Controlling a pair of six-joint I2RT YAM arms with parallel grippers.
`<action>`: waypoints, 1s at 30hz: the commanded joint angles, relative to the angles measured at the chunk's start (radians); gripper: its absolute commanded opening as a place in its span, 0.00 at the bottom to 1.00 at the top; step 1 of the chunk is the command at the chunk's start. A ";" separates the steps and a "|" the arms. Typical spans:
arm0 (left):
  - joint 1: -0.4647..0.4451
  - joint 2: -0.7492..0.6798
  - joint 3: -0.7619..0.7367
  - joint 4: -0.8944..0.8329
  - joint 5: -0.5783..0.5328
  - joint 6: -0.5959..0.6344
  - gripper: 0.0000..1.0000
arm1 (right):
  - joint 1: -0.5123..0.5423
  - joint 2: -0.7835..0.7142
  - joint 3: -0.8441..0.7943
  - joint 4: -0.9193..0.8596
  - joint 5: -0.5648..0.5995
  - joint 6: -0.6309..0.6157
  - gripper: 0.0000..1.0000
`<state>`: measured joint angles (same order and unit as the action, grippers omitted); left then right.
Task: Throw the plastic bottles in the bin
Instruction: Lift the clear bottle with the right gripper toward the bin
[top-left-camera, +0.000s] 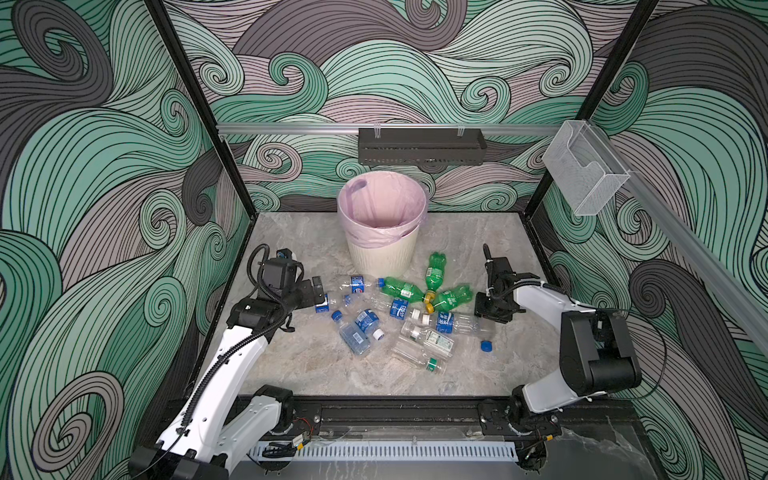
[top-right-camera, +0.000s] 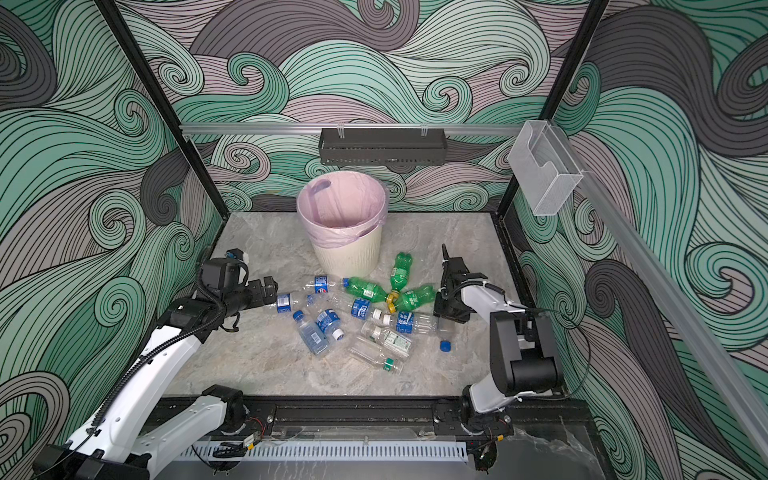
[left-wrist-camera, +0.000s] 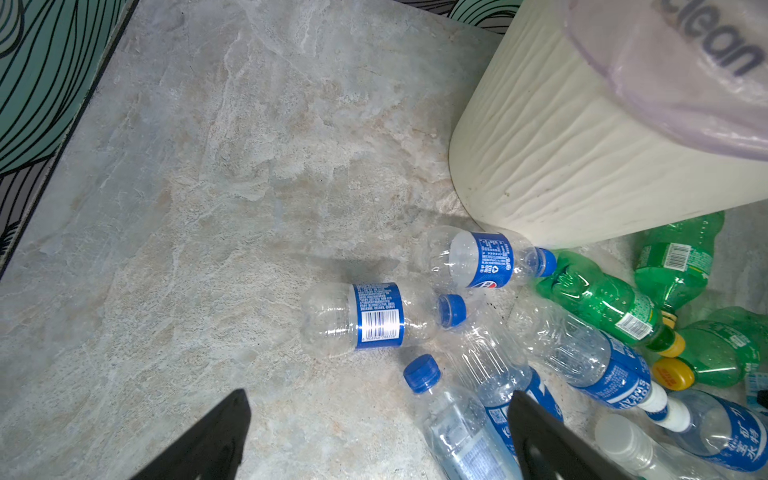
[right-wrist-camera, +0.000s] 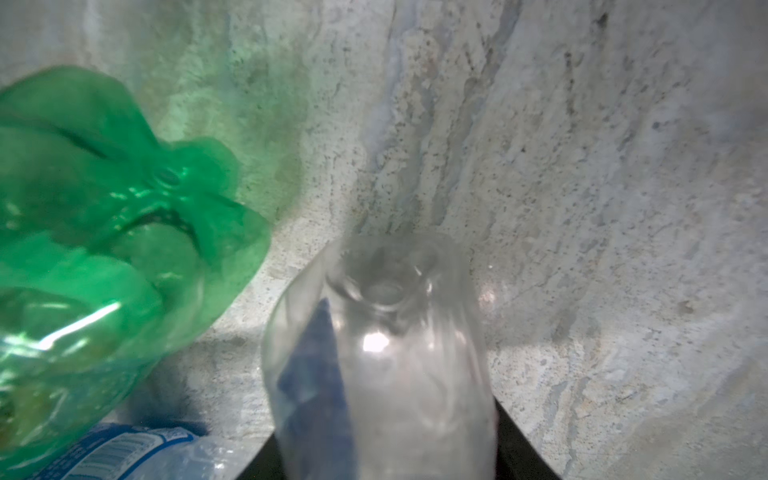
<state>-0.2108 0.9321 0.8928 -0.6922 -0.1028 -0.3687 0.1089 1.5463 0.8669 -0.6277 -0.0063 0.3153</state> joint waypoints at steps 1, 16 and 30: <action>-0.001 -0.010 -0.007 -0.012 -0.022 -0.008 0.99 | -0.003 -0.054 0.010 -0.008 0.033 0.008 0.49; -0.001 -0.003 -0.011 -0.004 -0.016 -0.006 0.99 | -0.003 -0.307 0.138 -0.051 -0.041 -0.102 0.48; -0.001 -0.019 -0.021 -0.014 -0.086 -0.045 0.99 | -0.002 -0.454 0.212 0.099 -0.410 -0.182 0.40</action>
<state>-0.2108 0.9314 0.8780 -0.6956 -0.1474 -0.3893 0.1081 1.0821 1.0161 -0.5766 -0.2726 0.1753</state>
